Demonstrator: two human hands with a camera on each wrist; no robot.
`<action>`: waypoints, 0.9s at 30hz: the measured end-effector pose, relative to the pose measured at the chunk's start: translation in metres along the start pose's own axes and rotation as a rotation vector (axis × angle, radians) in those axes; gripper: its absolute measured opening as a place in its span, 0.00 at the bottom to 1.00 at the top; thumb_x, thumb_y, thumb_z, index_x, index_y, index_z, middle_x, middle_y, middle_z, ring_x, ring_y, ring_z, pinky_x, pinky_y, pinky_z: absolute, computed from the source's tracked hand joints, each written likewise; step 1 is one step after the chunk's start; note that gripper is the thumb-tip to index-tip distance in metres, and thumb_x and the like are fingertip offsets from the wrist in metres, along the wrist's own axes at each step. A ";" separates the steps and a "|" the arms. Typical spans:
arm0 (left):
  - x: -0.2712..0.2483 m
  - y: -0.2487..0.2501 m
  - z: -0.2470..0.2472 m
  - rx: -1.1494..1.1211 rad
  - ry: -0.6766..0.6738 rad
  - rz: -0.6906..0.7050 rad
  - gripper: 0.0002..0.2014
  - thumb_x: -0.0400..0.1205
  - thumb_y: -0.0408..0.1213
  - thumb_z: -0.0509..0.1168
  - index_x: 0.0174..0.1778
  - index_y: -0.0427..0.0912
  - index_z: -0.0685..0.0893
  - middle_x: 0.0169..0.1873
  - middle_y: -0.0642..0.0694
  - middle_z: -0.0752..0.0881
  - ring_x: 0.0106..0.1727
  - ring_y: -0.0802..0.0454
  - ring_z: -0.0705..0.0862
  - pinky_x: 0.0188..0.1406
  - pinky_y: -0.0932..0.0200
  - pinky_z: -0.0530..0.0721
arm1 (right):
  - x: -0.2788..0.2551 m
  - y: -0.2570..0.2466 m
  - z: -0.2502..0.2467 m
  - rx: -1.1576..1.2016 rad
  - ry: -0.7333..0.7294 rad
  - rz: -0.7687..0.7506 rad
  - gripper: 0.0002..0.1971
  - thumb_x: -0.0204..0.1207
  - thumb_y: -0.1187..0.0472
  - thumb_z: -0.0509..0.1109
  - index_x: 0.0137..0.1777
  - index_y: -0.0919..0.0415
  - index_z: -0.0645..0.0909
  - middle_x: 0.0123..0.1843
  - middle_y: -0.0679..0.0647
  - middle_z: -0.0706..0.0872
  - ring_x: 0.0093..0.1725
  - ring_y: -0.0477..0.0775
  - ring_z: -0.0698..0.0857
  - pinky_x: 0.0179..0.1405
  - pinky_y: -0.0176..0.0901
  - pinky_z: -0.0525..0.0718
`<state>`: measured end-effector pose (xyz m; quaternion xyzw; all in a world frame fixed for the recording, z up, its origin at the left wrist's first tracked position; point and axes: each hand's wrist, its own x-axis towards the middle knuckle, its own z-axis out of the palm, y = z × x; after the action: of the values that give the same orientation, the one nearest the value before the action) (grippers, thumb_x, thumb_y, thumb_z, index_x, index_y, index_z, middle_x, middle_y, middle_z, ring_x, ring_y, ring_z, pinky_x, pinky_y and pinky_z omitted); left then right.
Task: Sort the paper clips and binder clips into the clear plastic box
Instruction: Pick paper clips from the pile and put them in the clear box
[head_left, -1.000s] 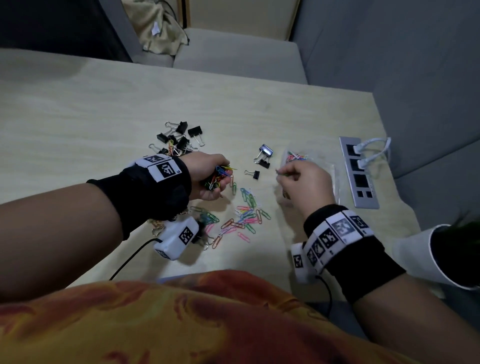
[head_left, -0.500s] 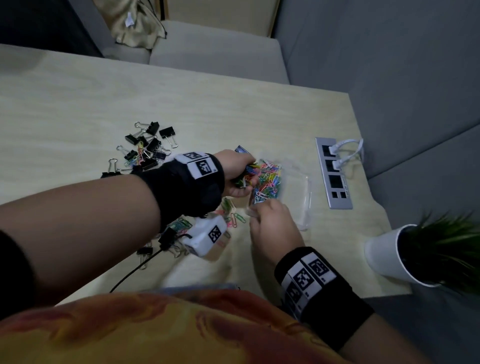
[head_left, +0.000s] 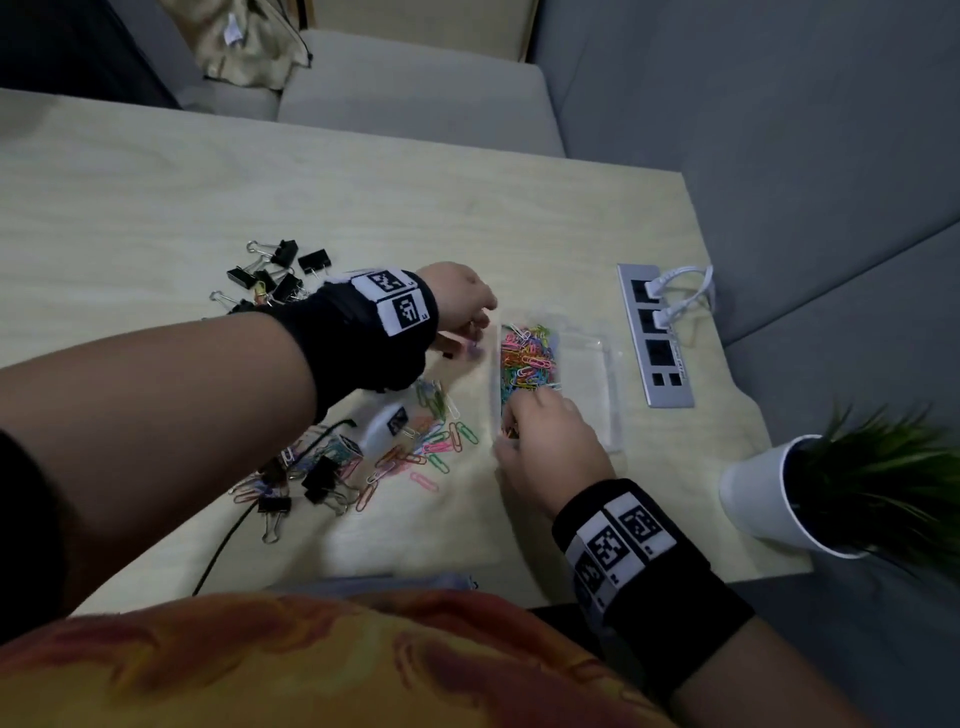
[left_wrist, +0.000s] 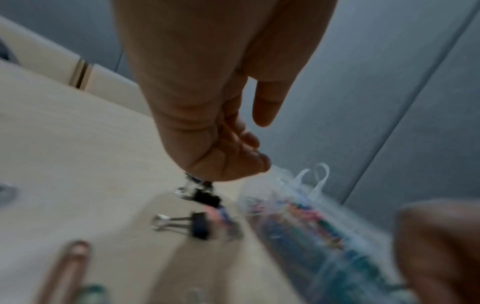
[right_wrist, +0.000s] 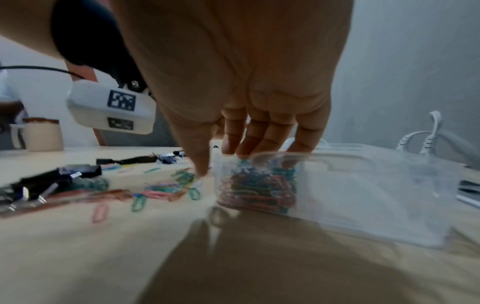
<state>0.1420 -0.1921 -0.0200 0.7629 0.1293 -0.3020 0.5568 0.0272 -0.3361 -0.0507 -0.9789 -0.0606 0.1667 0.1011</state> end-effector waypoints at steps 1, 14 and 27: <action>0.004 -0.003 -0.004 0.231 0.033 0.059 0.07 0.83 0.37 0.61 0.48 0.40 0.82 0.42 0.42 0.86 0.42 0.44 0.87 0.39 0.53 0.85 | 0.002 0.002 0.000 -0.020 0.007 0.002 0.09 0.75 0.54 0.66 0.51 0.56 0.75 0.54 0.55 0.77 0.57 0.60 0.76 0.53 0.53 0.79; 0.025 -0.040 -0.005 1.266 -0.074 0.390 0.12 0.76 0.39 0.66 0.56 0.46 0.85 0.55 0.44 0.80 0.54 0.40 0.83 0.49 0.56 0.79 | 0.042 -0.006 -0.018 0.118 0.001 -0.109 0.18 0.76 0.68 0.61 0.66 0.61 0.76 0.64 0.59 0.75 0.65 0.59 0.75 0.65 0.52 0.75; 0.012 -0.051 -0.037 1.320 -0.012 0.243 0.14 0.80 0.40 0.66 0.61 0.44 0.83 0.57 0.42 0.84 0.58 0.41 0.83 0.53 0.54 0.80 | 0.016 -0.043 0.023 -0.114 -0.303 -0.364 0.36 0.77 0.68 0.61 0.84 0.62 0.51 0.86 0.54 0.49 0.84 0.57 0.51 0.80 0.49 0.56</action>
<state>0.1361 -0.1416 -0.0597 0.9508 -0.1726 -0.2572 0.0045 0.0311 -0.2881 -0.0682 -0.9198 -0.2599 0.2871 0.0638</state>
